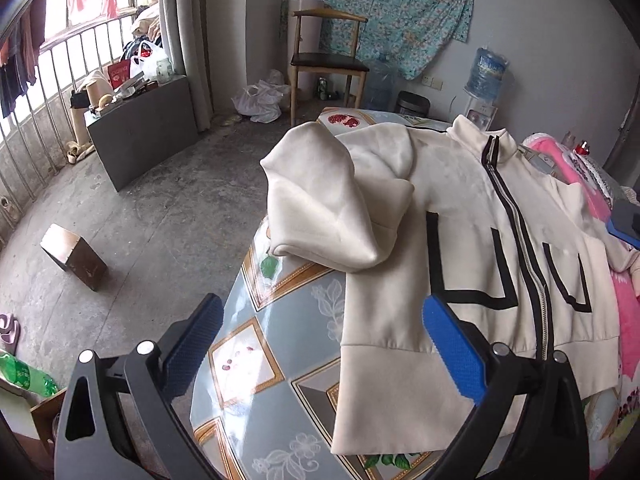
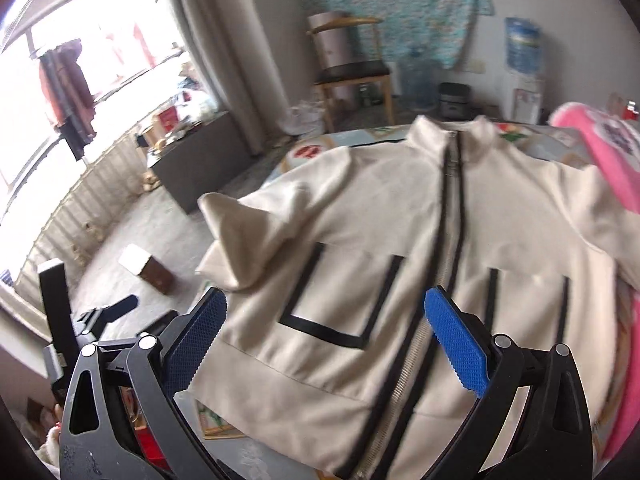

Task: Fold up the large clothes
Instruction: 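Grasp the cream jacket sleeve cuff with the right gripper and lift it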

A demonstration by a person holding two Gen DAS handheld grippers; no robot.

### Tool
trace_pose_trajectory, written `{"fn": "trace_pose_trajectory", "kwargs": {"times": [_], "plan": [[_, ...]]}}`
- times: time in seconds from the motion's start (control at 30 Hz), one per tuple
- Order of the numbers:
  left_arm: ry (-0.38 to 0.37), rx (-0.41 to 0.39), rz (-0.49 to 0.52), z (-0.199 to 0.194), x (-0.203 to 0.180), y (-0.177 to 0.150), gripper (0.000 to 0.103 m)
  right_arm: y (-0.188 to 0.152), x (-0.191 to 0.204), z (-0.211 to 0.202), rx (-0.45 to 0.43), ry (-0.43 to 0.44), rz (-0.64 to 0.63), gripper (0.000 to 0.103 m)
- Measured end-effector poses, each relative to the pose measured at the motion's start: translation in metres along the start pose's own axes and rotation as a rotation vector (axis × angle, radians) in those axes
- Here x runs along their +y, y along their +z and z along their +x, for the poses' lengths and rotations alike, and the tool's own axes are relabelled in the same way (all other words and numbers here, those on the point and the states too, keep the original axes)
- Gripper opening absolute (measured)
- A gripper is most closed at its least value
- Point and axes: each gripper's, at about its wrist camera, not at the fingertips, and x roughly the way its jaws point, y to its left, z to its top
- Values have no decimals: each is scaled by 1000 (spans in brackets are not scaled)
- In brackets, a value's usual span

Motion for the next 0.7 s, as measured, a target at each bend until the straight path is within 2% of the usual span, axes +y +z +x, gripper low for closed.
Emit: {"fn": "trace_pose_trajectory", "kwargs": {"times": [0.07,0.17,0.27,0.33,0.43,0.53,0.6,0.7], "plan": [[-38,-1,-19,6,11,7,98,17,10,28,58,58,-33,96],[-27,2,-31,14,18,15,98,35,26,68,130,133,-76,96],[-71,-4,-21,22,19,19,98,49,34,104,193,186,-89,96],[-97,-9,-31,29,19,21,98,61,37,127,230,205,-84,89],[-73,-2,-22,47,12,25,98,79,36,154,283,295,-28,84],[-76,42,-29,74,8,26,98,96,34,178,354,432,72,82],[-79,74,-57,92,10,26,98,101,29,196,397,455,124,81],[-34,150,-99,115,17,23,98,93,18,220,507,410,176,66]]}}
